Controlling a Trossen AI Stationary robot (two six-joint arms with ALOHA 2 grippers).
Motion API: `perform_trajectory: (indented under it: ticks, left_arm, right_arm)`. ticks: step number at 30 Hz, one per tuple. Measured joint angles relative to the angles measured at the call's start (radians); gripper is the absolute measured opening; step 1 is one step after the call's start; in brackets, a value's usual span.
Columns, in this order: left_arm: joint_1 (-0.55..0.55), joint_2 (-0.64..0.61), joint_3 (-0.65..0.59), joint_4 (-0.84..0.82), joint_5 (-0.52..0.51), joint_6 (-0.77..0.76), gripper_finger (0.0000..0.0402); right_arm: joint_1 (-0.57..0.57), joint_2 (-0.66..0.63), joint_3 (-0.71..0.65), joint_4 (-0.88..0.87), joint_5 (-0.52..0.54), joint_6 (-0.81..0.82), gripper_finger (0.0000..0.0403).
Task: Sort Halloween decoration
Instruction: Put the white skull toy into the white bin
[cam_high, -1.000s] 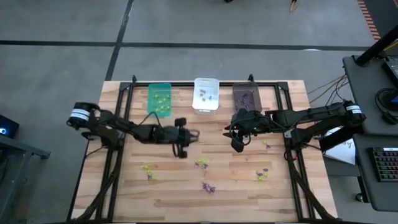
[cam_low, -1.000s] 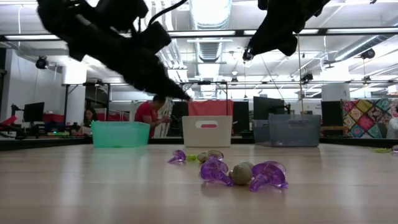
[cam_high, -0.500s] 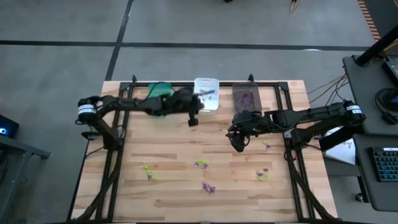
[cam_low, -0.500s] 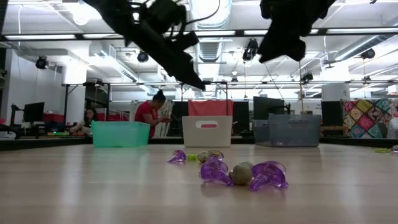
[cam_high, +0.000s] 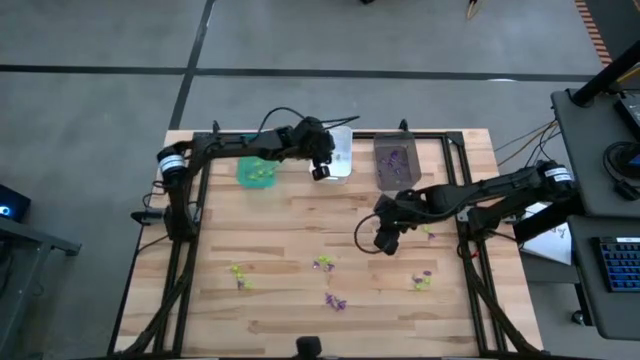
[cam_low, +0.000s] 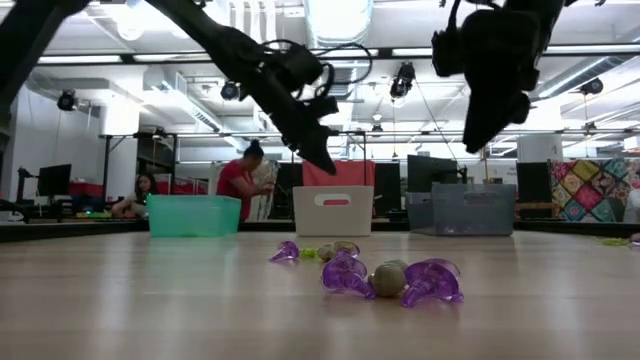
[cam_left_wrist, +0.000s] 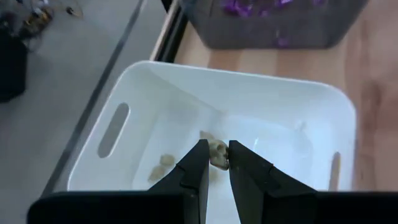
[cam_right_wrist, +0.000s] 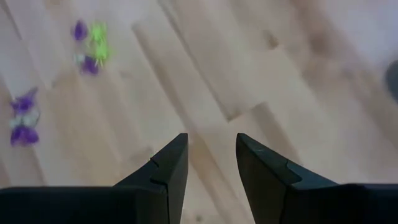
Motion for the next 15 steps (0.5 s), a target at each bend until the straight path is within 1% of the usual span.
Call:
perform_trajectory:
  ticks: [4, 7, 11, 15]
  left_arm:
    - [0.006, 0.073, 0.099, -0.112, 0.000, 0.012, 0.0038]
    - [0.014, 0.120, 0.168, -0.195, -0.003, 0.023, 0.0038]
    - [0.022, 0.163, 0.225, -0.270, -0.007, 0.029, 0.0038]
    - [0.030, 0.175, 0.234, -0.285, -0.007, 0.034, 0.0038]
  right_arm:
    - [0.003, 0.042, 0.000, -0.008, -0.080, 0.007, 0.0127]
    - [0.008, 0.062, 0.000, -0.026, -0.112, 0.015, 0.0127]
    - [0.016, 0.072, 0.000, -0.060, -0.121, 0.019, 0.0127]
    - [0.026, 0.065, 0.000, -0.073, -0.122, 0.033, 0.0127]
